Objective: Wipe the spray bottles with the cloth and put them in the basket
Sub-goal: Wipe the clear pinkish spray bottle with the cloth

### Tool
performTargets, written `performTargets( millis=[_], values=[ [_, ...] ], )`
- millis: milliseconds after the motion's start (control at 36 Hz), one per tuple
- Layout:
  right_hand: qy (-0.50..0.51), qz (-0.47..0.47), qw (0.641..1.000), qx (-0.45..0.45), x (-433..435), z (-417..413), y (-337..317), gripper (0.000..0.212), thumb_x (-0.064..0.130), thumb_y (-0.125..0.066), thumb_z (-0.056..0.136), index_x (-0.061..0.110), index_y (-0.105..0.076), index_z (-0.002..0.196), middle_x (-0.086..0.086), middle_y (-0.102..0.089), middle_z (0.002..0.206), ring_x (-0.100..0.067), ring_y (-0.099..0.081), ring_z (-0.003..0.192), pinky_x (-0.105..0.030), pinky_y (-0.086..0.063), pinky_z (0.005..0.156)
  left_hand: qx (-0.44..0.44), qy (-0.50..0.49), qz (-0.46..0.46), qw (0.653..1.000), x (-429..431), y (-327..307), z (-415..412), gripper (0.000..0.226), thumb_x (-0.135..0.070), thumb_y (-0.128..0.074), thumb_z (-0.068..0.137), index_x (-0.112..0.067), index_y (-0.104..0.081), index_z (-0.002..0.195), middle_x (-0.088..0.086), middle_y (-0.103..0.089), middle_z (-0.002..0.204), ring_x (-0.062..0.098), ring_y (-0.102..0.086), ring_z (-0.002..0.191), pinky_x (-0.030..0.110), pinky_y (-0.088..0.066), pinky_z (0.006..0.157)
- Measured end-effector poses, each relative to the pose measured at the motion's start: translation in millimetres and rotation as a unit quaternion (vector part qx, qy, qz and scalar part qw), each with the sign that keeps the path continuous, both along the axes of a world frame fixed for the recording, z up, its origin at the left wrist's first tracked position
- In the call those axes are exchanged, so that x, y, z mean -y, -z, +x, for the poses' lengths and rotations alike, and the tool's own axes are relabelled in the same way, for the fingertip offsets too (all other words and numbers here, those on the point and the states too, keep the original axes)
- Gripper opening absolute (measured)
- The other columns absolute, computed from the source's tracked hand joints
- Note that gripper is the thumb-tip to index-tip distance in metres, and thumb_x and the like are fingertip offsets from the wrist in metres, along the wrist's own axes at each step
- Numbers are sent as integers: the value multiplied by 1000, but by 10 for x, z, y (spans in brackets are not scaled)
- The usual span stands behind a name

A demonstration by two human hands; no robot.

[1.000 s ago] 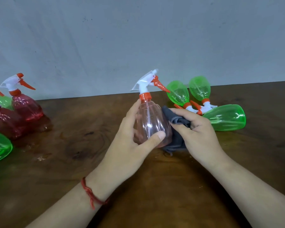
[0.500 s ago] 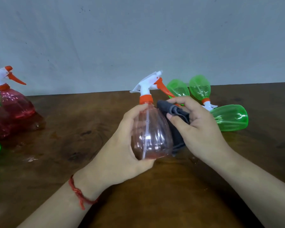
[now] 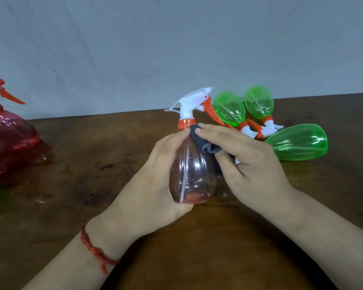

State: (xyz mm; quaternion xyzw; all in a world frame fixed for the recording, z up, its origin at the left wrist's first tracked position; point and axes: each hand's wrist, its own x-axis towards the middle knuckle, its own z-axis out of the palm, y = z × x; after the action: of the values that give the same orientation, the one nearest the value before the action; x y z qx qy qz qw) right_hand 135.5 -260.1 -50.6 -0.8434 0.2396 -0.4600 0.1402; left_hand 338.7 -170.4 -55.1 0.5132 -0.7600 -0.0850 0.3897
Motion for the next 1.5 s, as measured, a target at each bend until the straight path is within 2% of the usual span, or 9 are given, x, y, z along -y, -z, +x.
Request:
performTargets(
  millis=[278, 361, 472, 750, 889, 972, 1083, 1278, 1500],
  values=[
    [33, -87, 994, -56, -104, -30, -50, 48, 0, -53, 101, 19, -66, 143, 3, -60, 150, -7, -59, 133, -25, -54, 106, -45, -48, -15, 998, -45, 3, -70, 113, -39, -95, 74, -19, -32, 165, -6, -41, 160, 11, -45, 149, 15, -42, 115],
    [10, -93, 994, -59, -135, -41, -25, 48, -3, -55, 98, 18, -68, 140, 2, -60, 150, 7, -60, 123, -19, -53, 102, -96, -66, -10, 993, -52, -8, -41, 111, -45, -93, 73, -26, -32, 164, -12, -44, 159, 15, -49, 147, 31, -53, 113],
    [-18, -116, 990, -83, -133, -48, 22, 45, -3, -56, 99, 17, -70, 138, 1, -60, 150, -16, -63, 129, -31, -55, 103, -149, -95, 1, 984, -37, 6, 42, 115, -26, -101, 70, -34, -33, 162, -16, -44, 158, 17, -53, 145, 42, -58, 108],
    [-25, -107, 989, -101, -124, -65, 51, 48, -5, -55, 97, 18, -71, 136, 3, -61, 149, -19, -63, 131, -32, -54, 106, -203, -117, 21, 972, -8, 14, 10, 114, -26, -101, 69, -35, -35, 161, -27, -48, 151, -1, -53, 139, 18, -54, 104],
    [11, -75, 993, -88, -127, -51, 58, 52, -2, -54, 98, 22, -65, 143, 13, -54, 151, -14, -61, 133, -27, -52, 109, -110, -80, 13, 991, -7, 50, 7, 113, -32, -98, 73, -30, -32, 165, -13, -44, 159, 13, -53, 144, 36, -56, 111],
    [13, -34, 997, -65, -121, -40, 70, 50, 0, -52, 100, 22, -65, 143, 10, -57, 152, -8, -57, 138, -29, -50, 112, -65, -63, -4, 996, -1, 57, -22, 106, -45, -90, 76, -25, -34, 164, -11, -43, 159, 15, -51, 145, 28, -50, 115],
    [12, 23, 999, -30, -80, -29, 103, 55, -10, -53, 99, 20, -66, 143, 9, -59, 150, 1, -52, 140, -21, -43, 116, -24, -43, -4, 999, 14, 98, -22, 111, -27, -98, 75, -19, -34, 165, -2, -41, 160, 16, -47, 147, 13, -42, 114],
    [-12, 114, 993, 32, -33, -23, 83, 54, -13, -52, 100, 20, -69, 139, 15, -64, 143, 2, -54, 138, -20, -41, 116, 44, -28, 7, 999, 24, 106, -25, 114, -26, -94, 78, -21, -26, 168, -4, -32, 167, 12, -45, 148, 20, -47, 114],
    [-34, 66, 997, 14, -92, -20, 144, 58, -19, -53, 94, 16, -72, 136, 8, -62, 148, -1, -54, 139, -25, -46, 115, -74, -123, 8, 990, 49, 119, -38, 116, -35, -101, 69, -32, -34, 164, -14, -45, 157, 5, -50, 142, 19, -45, 115]
  ],
)
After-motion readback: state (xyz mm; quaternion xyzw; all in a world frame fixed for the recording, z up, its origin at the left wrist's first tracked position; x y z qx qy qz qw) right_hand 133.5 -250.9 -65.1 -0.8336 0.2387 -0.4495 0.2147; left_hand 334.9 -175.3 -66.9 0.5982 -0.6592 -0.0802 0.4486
